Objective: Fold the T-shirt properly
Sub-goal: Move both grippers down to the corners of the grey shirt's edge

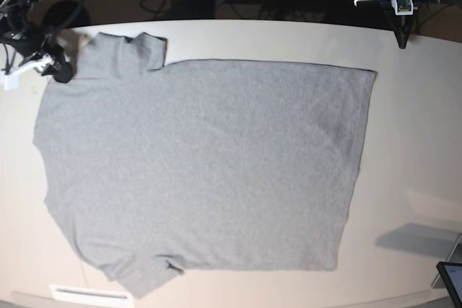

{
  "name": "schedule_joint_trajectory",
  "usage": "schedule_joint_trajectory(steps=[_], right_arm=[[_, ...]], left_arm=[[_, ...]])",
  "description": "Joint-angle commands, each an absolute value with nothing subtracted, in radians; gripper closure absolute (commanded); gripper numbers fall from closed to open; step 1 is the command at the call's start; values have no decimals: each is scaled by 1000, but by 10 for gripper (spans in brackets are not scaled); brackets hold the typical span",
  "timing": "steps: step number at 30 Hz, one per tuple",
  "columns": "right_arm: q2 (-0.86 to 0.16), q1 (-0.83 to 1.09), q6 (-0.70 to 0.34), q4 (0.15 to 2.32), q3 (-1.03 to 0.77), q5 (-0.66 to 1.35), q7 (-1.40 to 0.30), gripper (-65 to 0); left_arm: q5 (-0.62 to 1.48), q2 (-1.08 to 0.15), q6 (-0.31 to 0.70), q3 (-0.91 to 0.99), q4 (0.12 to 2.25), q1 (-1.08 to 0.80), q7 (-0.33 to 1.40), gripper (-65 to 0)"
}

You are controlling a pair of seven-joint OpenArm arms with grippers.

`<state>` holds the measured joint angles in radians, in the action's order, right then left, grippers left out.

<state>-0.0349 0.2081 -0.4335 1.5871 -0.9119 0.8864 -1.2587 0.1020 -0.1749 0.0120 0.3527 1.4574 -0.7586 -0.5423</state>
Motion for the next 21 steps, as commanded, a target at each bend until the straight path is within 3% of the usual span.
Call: schedule_joint_trajectory(steps=[1,6,10,14,21], right_arm=[[-44,208,-432,1595,-914,891,-1265,-186],[-44,206,-432,1595,-914,891,-1270,0],[-42,206,-430,1595,-914,891,-1270,0],[-42,206,-430,1593,-914,891,-1270,0],[-42,209,-430,1593,-900,891,-1271,0]], left_arm=[[107,-185,4,358,1471,-769,-568,-5],[107,-185,4,355,1471,-768,-568,-10],[130,-185,4,352,1471,-768,-567,-15],[360,-199,16,352,1481,-769,-467,-129],[773,-294,292,355,1483,-733,-180,-314]])
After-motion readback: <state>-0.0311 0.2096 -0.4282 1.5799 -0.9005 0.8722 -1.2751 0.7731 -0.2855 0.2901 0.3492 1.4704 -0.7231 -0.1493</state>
